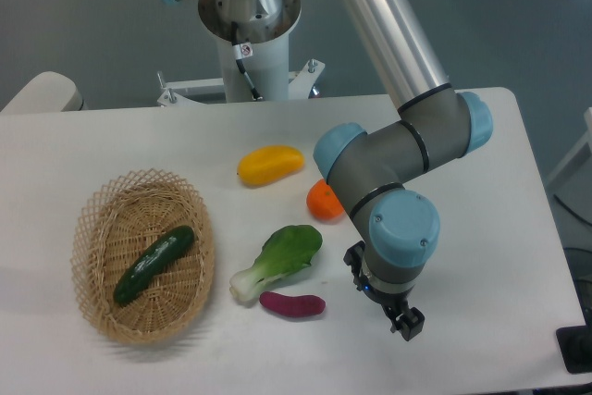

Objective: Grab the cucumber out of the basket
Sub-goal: 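Start moving the gripper from beside the produce toward the basket, then swing the gripper over the wicker basket above the green cucumber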

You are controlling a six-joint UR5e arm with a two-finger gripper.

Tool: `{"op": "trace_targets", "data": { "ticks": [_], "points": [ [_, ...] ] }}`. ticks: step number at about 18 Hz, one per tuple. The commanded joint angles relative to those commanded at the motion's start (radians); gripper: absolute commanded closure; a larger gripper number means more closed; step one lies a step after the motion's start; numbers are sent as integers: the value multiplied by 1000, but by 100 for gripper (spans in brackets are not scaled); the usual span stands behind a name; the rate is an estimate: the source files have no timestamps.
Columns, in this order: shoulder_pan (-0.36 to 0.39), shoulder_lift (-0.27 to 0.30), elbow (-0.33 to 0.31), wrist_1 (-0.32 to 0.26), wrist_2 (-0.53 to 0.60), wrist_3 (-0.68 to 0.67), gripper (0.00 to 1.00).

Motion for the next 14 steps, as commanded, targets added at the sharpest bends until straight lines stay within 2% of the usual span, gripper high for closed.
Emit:
{"op": "trace_targets", "data": {
  "ticks": [5,10,12,14],
  "points": [
    [-12,5,-3,-3,2,-24,0],
    [-47,18,-29,-9,-12,-135,0],
    [-69,32,-40,-12,-20,-223,0],
    [-101,49,-49,-34,-34,-284,0]
  ]
}}
